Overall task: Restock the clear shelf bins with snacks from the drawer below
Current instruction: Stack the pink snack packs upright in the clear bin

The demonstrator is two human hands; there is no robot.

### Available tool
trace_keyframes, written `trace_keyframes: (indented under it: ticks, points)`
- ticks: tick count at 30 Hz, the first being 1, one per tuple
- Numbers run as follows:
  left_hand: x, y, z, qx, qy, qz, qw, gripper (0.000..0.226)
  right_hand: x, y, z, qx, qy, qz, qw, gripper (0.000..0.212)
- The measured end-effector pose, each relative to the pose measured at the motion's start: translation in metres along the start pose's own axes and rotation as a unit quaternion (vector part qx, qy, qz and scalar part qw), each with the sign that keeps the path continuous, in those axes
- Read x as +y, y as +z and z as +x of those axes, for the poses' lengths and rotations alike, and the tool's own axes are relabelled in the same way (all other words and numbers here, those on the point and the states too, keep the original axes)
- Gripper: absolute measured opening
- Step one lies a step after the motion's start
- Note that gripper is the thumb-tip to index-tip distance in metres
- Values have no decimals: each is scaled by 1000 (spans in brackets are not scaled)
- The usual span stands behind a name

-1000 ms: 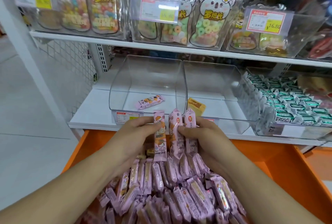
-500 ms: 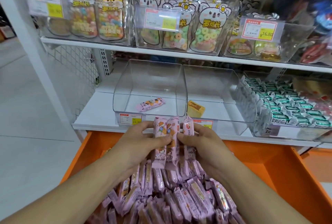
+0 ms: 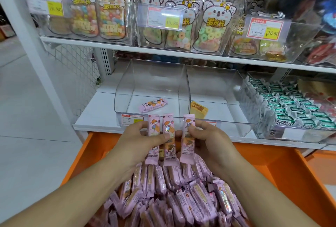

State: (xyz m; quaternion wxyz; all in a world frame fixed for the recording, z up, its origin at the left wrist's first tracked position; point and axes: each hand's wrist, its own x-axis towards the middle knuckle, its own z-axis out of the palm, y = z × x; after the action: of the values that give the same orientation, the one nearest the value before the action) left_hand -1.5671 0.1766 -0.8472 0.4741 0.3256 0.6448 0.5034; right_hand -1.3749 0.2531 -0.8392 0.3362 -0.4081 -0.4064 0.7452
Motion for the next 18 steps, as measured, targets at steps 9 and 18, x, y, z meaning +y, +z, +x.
trace_keyframes:
  ticks: [9, 18]
  points:
    - [4, 3, -7, -31, 29, 36, 998, 63, 6, 3, -7, -8, -33, -115, 993, 17]
    - [13, 3, -17, -60, 63, 123, 989, 33, 10, 4, -4, 24, -34, -177, 983, 72]
